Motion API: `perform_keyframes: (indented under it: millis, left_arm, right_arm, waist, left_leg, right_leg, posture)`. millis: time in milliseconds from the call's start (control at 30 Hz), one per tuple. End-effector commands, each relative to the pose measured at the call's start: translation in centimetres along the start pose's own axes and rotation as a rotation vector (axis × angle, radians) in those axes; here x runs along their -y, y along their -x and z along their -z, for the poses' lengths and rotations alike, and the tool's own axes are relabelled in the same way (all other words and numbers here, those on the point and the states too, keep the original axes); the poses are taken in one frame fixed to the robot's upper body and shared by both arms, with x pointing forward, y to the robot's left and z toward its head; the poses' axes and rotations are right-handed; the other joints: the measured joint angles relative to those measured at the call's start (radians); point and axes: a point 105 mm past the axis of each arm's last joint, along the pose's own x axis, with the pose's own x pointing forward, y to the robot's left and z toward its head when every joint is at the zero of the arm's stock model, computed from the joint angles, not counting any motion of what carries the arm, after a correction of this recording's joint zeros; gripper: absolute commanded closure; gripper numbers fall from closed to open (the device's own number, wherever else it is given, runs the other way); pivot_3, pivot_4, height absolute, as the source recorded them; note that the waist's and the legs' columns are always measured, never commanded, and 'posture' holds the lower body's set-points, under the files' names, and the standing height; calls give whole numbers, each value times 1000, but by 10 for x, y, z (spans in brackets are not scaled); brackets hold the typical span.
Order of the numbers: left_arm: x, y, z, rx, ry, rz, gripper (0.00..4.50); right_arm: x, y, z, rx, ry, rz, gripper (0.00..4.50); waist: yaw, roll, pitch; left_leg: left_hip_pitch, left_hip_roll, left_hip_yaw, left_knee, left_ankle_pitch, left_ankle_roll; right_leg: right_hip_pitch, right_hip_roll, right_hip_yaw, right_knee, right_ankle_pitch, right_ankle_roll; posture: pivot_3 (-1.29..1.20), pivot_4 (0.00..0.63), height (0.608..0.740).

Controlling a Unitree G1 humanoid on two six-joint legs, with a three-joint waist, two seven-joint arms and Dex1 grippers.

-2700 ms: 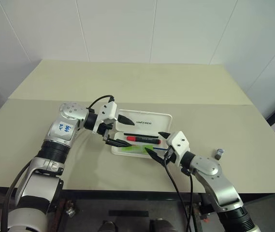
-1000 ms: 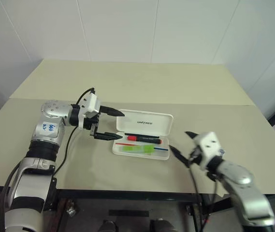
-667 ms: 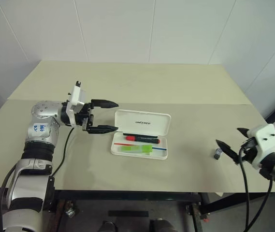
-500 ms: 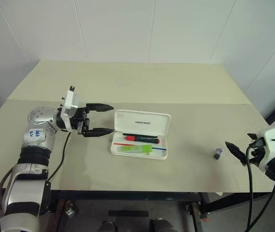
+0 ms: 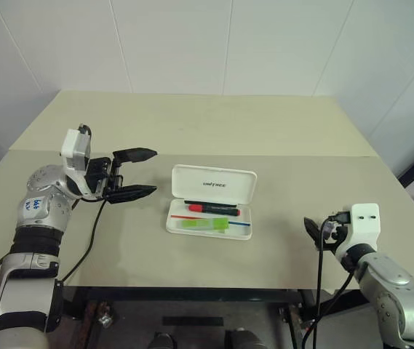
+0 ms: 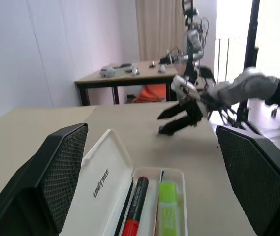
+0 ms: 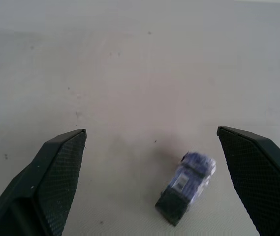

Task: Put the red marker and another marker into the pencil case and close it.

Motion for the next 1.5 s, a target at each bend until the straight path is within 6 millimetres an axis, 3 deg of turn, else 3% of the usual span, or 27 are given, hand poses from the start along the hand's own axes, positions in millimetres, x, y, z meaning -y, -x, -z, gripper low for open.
perform_keyframes:
  millis: [33, 267, 433, 667, 767, 1100, 1333, 1500]
  left_arm:
    - [14, 7, -3, -31, 0, 112, 38]
    - [13, 12, 4, -85, 13, 102, 38]
    - [14, 8, 10, -98, 10, 114, 38]
    - [13, 5, 12, -105, -6, 120, 38]
    - [13, 4, 12, -104, -10, 121, 0]
    - [15, 4, 12, -94, -16, 125, 0]
    - [14, 3, 11, -83, -15, 125, 0]
    - [14, 2, 12, -78, -12, 128, 0]
  right_arm:
    - [7, 5, -7, 32, 20, 80, 0]
    - [18, 6, 7, -15, 10, 163, 0]
    - [6, 4, 22, -47, -93, 144, 0]
    - [3, -5, 29, -72, -106, 152, 0]
    - [4, -10, 27, -64, -85, 161, 565]
    - [5, -17, 7, -7, -40, 112, 4016]
    - [-14, -15, -52, 191, 97, -116, 4119]
    - [-52, -2, -83, 279, 203, -395, 4119]
  waist:
    - [0, 0, 0]
    - [0, 0, 0]
    - [-10, 0, 0]
    - [-17, 0, 0]
    - [-18, 0, 0]
    - [-13, -1, 0]
    - [-16, 0, 0]
    - [-16, 0, 0]
  left_leg:
    - [0, 0, 0, 0, 0, 0]
    - [0, 0, 0, -1, 0, 0]
    - [0, 0, 0, -2, 0, 0]
    - [1, 1, 1, -1, 0, 0]
    - [2, 1, 3, 0, 0, 0]
    - [2, 1, 4, -1, 2, 2]
    - [-1, 0, 4, -2, 1, 2]
    - [-1, 2, 2, -4, 1, 2]
  right_leg:
    - [0, 0, 0, 0, 0, 0]
    - [0, 0, 0, -1, -1, -1]
    - [0, 1, 0, -1, -1, -1]
    - [0, 1, 0, -1, 0, -2]
    - [0, 1, 0, -1, 1, -3]
    - [1, 0, 2, -3, 3, -3]
    - [-2, 0, 2, -4, 3, -2]
    - [-2, 3, 1, -3, 3, -3]
  posture:
    - [0, 150, 740]
    - [0, 150, 740]
    - [0, 150, 740]
    - [0, 150, 740]
    - [0, 150, 740]
    - [0, 150, 740]
    - [0, 150, 740]
    - [0, 150, 740]
